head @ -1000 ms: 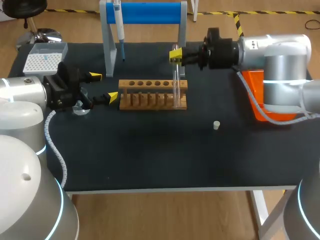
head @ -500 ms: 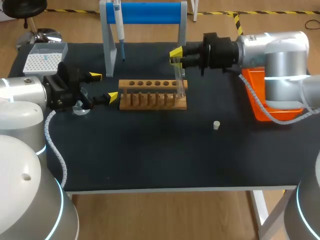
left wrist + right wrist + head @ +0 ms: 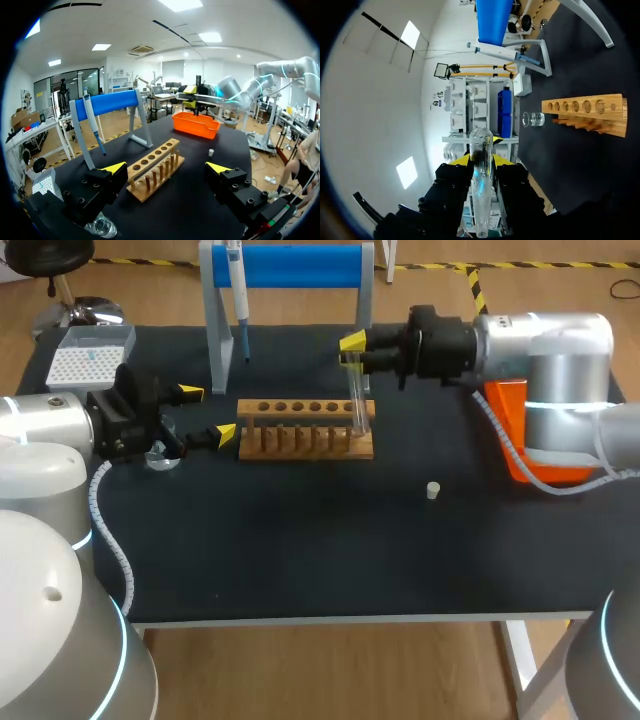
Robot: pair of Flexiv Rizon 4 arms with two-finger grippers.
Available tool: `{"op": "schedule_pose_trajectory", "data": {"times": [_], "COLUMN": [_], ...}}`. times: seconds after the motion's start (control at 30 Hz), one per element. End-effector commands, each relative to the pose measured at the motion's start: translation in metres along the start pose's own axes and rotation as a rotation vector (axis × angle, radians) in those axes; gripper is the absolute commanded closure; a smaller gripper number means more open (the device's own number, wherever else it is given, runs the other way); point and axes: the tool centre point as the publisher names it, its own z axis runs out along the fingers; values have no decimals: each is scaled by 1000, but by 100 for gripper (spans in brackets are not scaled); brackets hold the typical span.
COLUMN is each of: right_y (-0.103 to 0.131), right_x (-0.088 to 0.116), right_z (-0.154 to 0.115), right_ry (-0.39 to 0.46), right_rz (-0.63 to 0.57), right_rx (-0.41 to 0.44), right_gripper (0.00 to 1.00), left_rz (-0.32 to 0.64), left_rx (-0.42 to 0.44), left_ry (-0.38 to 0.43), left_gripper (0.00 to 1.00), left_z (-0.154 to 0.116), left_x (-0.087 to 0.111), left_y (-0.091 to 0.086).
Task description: Invert the test tube, pick up the pipette, mount the tip to pipette, aspirate from beaker and dispense into the tube, eject the tip, return the pipette, and cap with the stopper.
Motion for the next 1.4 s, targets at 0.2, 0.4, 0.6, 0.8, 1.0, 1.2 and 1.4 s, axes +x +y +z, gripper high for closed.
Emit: {"op": "schedule_pose_trajectory", "data": {"times": [0.2,0.4,0.6,0.8,1.0,1.2,1.4], "right_y": [1,1,1,1,1,1,1], "right_x": [-2,-2,-2,-2,-2,-2,-2], "right_z": [0,0,0,0,0,0,0], "right_ry": [1,1,1,1,1,1,1], "right_rz": [-7,-7,-7,-7,-7,-7,-7], "right_rx": [6,6,6,6,6,6,6], "right_gripper": [100,100,100,100,100,100,100], "left_rz": [1,1,1,400,813,774,898], "left_rx": [2,2,2,339,586,499,579], "left_ry": [-3,-3,-3,-81,-163,-182,-203], "left_gripper": [0,0,0,0,0,0,0], "left_z": [1,1,1,-4,-11,-5,-5], "left_x": [1,1,1,14,26,21,20], "left_y": [1,1,1,-14,-31,-36,-40]}}
